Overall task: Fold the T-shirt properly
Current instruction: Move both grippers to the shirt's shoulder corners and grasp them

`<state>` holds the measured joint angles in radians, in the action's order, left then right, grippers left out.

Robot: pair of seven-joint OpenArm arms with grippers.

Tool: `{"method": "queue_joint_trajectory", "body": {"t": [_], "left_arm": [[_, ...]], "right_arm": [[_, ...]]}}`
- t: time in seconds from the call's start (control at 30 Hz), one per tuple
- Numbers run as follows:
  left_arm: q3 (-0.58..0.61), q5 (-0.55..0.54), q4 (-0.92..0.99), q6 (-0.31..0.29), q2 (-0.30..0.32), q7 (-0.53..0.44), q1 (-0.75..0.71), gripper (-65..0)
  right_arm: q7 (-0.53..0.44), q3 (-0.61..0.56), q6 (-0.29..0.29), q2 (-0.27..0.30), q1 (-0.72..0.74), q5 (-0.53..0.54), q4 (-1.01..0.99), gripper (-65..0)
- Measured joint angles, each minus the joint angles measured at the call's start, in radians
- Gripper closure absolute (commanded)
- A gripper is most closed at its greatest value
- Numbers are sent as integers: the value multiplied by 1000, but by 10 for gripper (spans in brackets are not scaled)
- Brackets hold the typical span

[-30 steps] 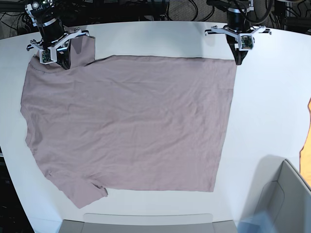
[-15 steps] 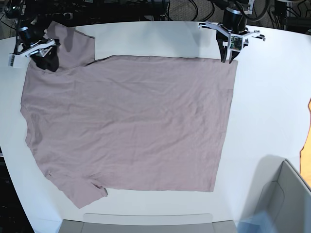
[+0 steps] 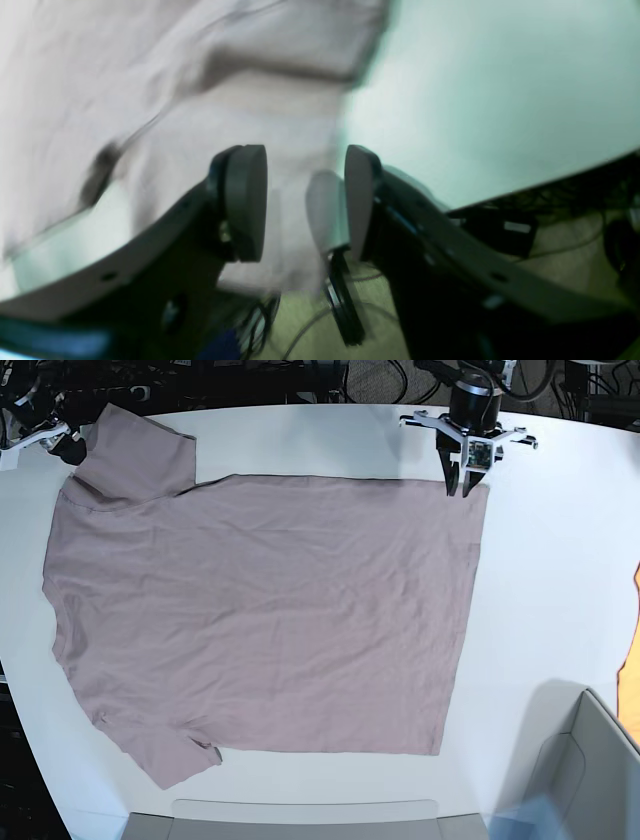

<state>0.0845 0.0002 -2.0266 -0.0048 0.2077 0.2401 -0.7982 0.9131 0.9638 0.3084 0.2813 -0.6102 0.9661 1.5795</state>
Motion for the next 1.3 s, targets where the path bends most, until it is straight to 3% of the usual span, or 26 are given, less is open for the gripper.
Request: {"method": "queue_joint_trajectory", "body": {"t": [0.33,0.63,0.7,0.8,0.87,0.97,1.1,1.3], "left_arm": [[-1,0,0,-2,-59,3,22,-116],[-11,-12,3,5,-58,178,85,-140],[-14,-106,3,5,-58,203,102,-182],[-95,-361,2,-3,-58,224,112,-246],[-183,-526,2,2,-55,270,122,-253],[-274,-722,10,19,42,395,169,-253],[-323,-859,63,14,139,540,274,-253],[-357,-929,183,8,142,693,377,-253]], "right_arm": [[-29,-97,33,74,72,27,-186,-257],[-65,-199,55,75,89,69,-199,-257],[-72,-201,56,64,86,71,-198,-257],[-80,-200,67,45,72,93,-196,-257],[-78,-201,68,45,70,98,-196,-256],[-77,-202,70,49,64,98,-196,-256],[-76,-203,71,48,60,98,-196,-256],[-76,-203,71,47,61,101,-196,-256]]}}
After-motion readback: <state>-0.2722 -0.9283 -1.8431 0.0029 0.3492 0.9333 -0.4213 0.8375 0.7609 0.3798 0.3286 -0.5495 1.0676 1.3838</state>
